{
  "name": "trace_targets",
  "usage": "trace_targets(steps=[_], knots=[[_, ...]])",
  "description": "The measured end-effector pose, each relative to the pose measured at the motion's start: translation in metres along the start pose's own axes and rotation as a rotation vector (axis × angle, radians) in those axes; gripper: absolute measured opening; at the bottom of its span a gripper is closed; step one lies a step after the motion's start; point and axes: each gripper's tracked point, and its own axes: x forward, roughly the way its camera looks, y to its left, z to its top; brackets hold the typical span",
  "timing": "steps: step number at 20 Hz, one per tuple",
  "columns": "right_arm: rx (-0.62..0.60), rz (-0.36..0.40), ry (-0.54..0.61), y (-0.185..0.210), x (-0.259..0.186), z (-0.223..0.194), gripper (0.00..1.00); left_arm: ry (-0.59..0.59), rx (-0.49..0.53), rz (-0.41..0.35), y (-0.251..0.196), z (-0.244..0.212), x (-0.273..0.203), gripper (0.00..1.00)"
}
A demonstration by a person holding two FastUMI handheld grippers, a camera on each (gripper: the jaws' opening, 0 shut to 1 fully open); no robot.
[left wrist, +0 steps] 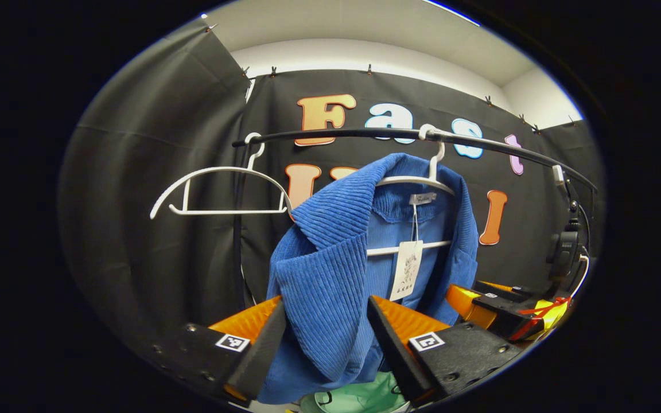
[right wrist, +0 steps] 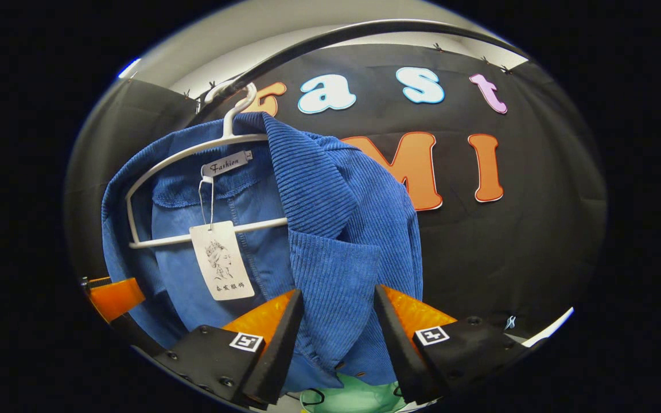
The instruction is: Grasp the clothes on the hanger with both hands and then place them into the laundry hamper below.
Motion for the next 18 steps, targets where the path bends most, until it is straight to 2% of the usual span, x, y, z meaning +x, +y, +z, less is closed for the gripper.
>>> trace_targets(steps=[1, 2, 3, 4, 5, 6, 7, 8, 9, 10, 11, 13, 15, 18], knots=[[0.006, 0.005, 0.008, 0.002, 0.003, -0.003, 0.81, 0.0, -0.007, 0.001, 0.002, -0.001, 0.001, 0.7], [0.014, 0.014, 0.02, 0.006, 0.007, -0.006, 0.82, 0.003, -0.011, 0.005, 0.003, -0.001, 0.001, 0.6], [0.015, 0.021, 0.029, 0.008, 0.009, -0.009, 0.82, 0.004, -0.014, 0.008, 0.004, -0.001, 0.002, 0.51], [0.017, 0.024, 0.036, 0.01, 0.013, -0.012, 0.82, 0.006, -0.014, -0.005, 0.003, 0.0, 0.004, 0.46], [0.017, 0.027, 0.043, 0.01, 0.014, -0.014, 0.82, 0.008, -0.013, -0.016, 0.001, 0.0, 0.006, 0.48], [0.019, 0.029, 0.046, 0.011, 0.016, -0.015, 0.71, 0.002, -0.013, -0.013, 0.002, 0.003, 0.005, 0.31], [0.025, 0.036, 0.048, 0.013, 0.018, -0.015, 0.71, -0.011, -0.023, 0.003, 0.007, 0.007, 0.005, 0.24], [0.03, 0.041, 0.049, 0.014, 0.02, -0.014, 0.84, -0.015, -0.033, 0.023, 0.011, 0.009, 0.005, 0.15], [0.035, 0.041, 0.049, 0.013, 0.023, -0.014, 0.89, 0.01, -0.049, -0.019, 0.005, 0.006, 0.003, 0.05], [0.038, 0.039, 0.047, 0.011, 0.025, -0.014, 0.89, 0.023, -0.089, -0.096, -0.011, 0.008, 0.001, 0.03], [0.042, 0.04, 0.045, 0.01, 0.028, -0.013, 0.89, 0.034, -0.102, -0.138, -0.021, 0.01, 0.0, 0.01], [0.055, 0.051, 0.044, 0.01, 0.034, -0.013, 0.89, 0.02, -0.03, -0.129, -0.009, 0.017, -0.001, 0.01], [0.071, 0.057, 0.048, 0.007, 0.04, -0.014, 0.76, -0.003, 0.015, -0.13, -0.01, 0.027, -0.003, 0.0], [0.119, 0.063, 0.048, -0.004, 0.039, -0.011, 0.31, -0.014, 0.013, -0.139, -0.009, 0.035, -0.009, 0.0]])
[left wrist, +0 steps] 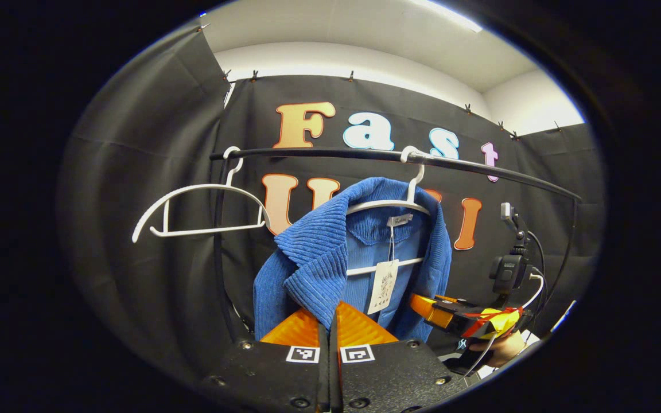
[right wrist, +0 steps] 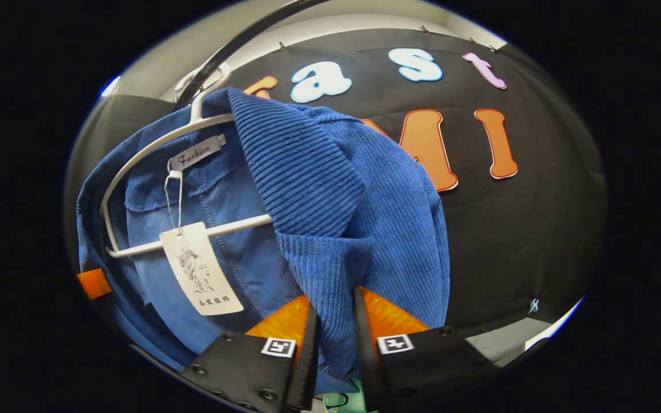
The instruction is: Grasp the clothes on the hanger with both hands and then place them into the laundry hamper below.
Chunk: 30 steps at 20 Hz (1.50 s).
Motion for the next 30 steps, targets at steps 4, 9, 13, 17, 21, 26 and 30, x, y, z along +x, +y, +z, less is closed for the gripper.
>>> trace_targets(steps=[4, 9, 13, 17, 21, 26, 30], knots=[[0.073, 0.047, 0.0, -0.012, -0.007, 0.01, 0.14, -0.022, 0.008, 0.016, 0.014, 0.015, -0.003, 0.0], [0.197, 0.19, -0.028, -0.017, -0.025, 0.035, 0.12, -0.065, 0.0, 0.063, 0.045, 0.035, -0.01, 0.0], [0.25, 0.249, -0.084, -0.029, -0.033, 0.066, 0.11, -0.084, -0.017, 0.079, 0.065, 0.05, -0.01, 0.0], [0.372, 0.334, -0.122, -0.034, -0.043, 0.097, 0.1, -0.123, 0.007, 0.076, 0.075, 0.071, -0.011, 0.0], [0.48, 0.41, -0.146, -0.037, -0.05, 0.124, 0.1, -0.151, 0.011, 0.067, 0.085, 0.089, -0.011, 0.0], [0.541, 0.434, -0.196, -0.053, -0.051, 0.151, 0.1, -0.191, 0.022, 0.087, 0.1, 0.109, -0.011, 0.0], [0.547, 0.406, -0.199, -0.061, -0.046, 0.158, 0.07, -0.213, 0.041, 0.093, 0.109, 0.12, -0.007, 0.0]])
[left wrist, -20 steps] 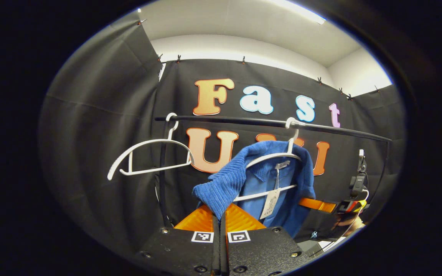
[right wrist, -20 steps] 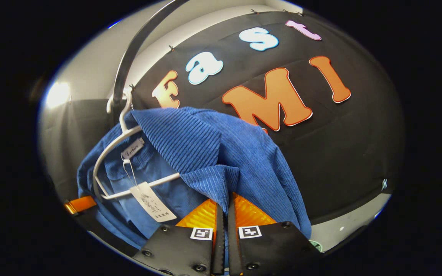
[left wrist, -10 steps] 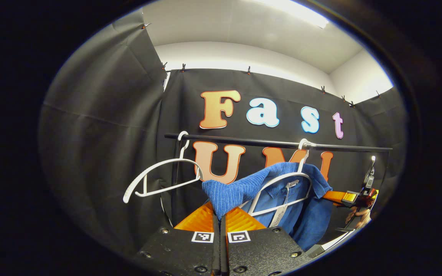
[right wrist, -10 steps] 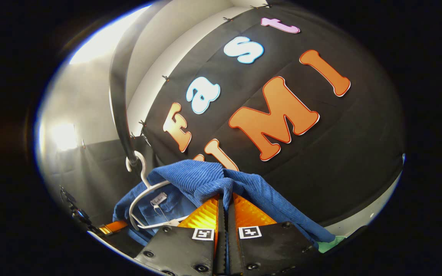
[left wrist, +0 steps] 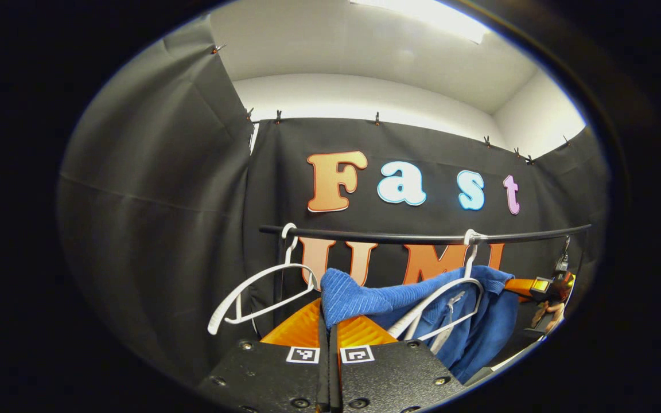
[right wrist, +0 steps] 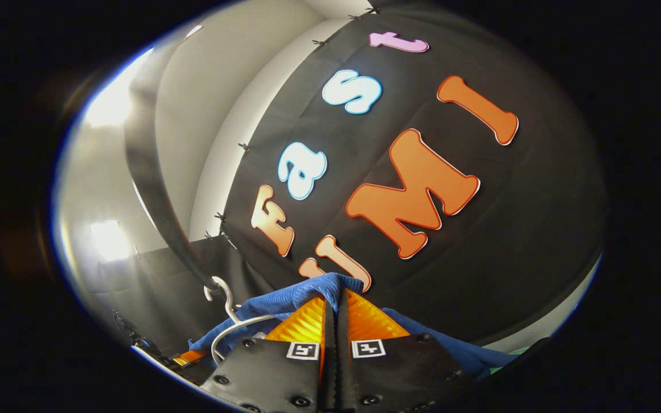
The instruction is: Grasp the clothes on the hanger with both hands and then place them into the laundry hamper below.
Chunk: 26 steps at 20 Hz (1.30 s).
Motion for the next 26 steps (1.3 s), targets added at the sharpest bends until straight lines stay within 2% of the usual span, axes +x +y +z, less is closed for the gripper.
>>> trace_targets(steps=[5, 9, 16, 26], knots=[[-0.005, 0.002, -0.011, -0.003, 0.01, 0.02, 0.07, 0.001, 0.018, -0.002, 0.012, 0.001, 0.018, 0.0], [0.009, 0.016, -0.005, -0.004, 0.02, 0.031, 0.07, -0.003, -0.043, -0.043, 0.018, -0.001, 0.036, 0.0], [0.035, 0.0, 0.027, -0.019, 0.032, 0.032, 0.07, 0.049, 0.002, -0.069, 0.023, -0.028, 0.056, 0.0], [-0.036, -0.116, 0.11, -0.063, 0.045, 0.008, 0.07, 0.137, -0.034, -0.085, 0.029, -0.089, 0.055, 0.0]])
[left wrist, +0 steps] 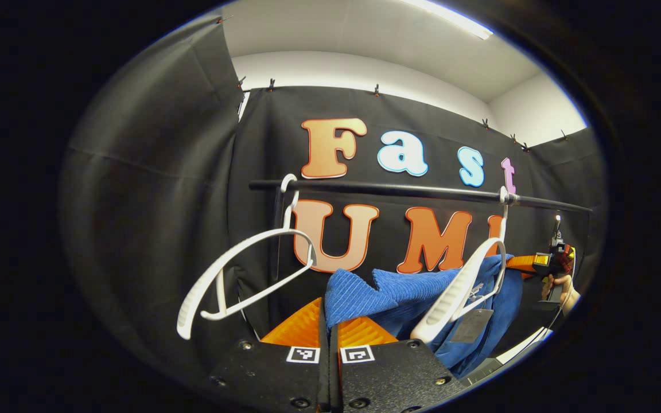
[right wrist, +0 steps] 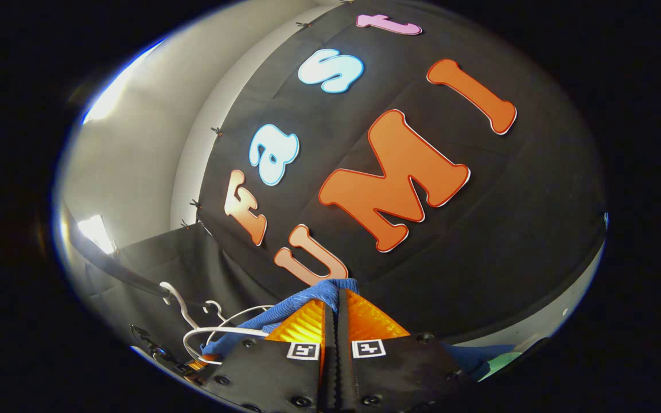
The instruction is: Grasp the clothes on the hanger with both hands and then place them into the laundry hamper below.
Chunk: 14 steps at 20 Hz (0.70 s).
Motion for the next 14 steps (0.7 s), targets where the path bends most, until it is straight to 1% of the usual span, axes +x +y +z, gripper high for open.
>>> trace_targets(steps=[5, 11, 14], knots=[[-0.029, -0.079, 0.057, -0.027, -0.002, -0.026, 0.07, 0.063, -0.023, 0.02, 0.0, -0.038, -0.005, 0.0], [-0.058, -0.161, 0.091, -0.059, -0.028, -0.046, 0.07, 0.129, 0.015, 0.021, -0.011, -0.078, -0.018, 0.0], [-0.074, -0.209, 0.11, -0.073, -0.044, -0.06, 0.07, 0.165, 0.01, 0.025, -0.018, -0.098, -0.023, 0.0]])
